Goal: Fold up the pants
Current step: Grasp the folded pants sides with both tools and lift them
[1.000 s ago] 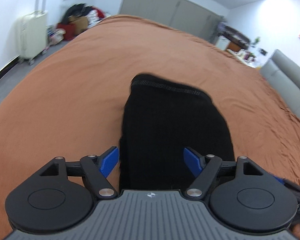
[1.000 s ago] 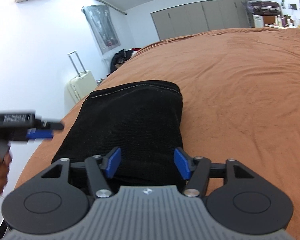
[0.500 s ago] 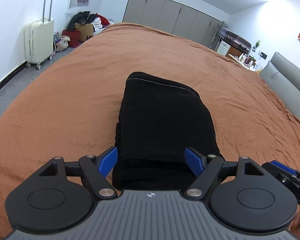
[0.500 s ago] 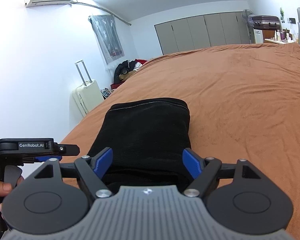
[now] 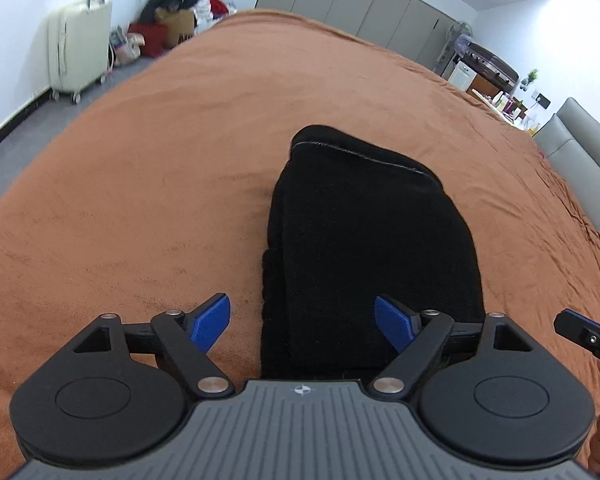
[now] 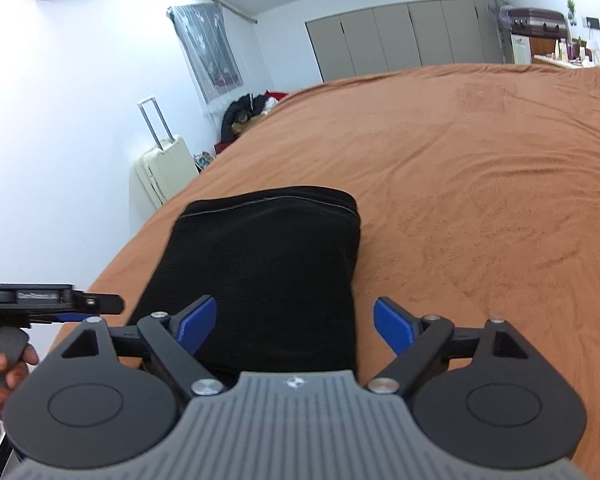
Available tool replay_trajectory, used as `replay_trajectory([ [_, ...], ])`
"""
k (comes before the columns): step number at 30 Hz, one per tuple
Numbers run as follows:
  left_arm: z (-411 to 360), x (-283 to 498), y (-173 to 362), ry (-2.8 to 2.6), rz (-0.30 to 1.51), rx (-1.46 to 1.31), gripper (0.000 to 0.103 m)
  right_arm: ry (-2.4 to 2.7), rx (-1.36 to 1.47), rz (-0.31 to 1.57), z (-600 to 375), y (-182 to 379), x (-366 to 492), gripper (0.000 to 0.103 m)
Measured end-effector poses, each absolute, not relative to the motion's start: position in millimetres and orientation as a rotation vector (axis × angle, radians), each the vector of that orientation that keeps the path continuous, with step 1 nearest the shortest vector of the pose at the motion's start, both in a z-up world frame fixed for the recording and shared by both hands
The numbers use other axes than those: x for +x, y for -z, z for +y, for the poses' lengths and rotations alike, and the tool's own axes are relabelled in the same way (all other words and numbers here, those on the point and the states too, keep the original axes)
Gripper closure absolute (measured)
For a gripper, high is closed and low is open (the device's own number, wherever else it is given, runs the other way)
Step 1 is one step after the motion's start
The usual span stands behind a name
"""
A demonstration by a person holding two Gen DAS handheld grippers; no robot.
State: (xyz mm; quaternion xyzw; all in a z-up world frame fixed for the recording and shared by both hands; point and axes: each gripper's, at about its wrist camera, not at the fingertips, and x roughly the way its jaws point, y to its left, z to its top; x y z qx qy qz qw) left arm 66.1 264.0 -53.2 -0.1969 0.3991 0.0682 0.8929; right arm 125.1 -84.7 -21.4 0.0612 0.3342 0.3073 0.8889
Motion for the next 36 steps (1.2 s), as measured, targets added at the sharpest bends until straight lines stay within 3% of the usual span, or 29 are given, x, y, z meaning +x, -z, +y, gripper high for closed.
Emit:
replay_trajectory([
  [11, 293.9, 90.7, 78.4, -0.127, 0.875, -0.537, 0.007, -0.644, 0.151, 0.803, -88.9, 44.7, 189.3, 0.018],
  [17, 312.3, 113.4, 106.1, 0.019, 0.904, -0.732, 0.006, -0.830, 0.349, 0.957, -82.1, 71.2, 234.9, 0.007],
  [28, 331.7, 126.7, 152.6, 0.172, 0.936, -0.954, 0.000, -1.008, 0.588, 1.251, -67.5, 146.2, 298.4, 0.005],
  [36, 333.9, 133.1, 162.9, 0.242, 0.930, -0.959, 0.000, -1.102, 0.702, 1.283, -56.7, 171.2, 307.6, 0.005],
])
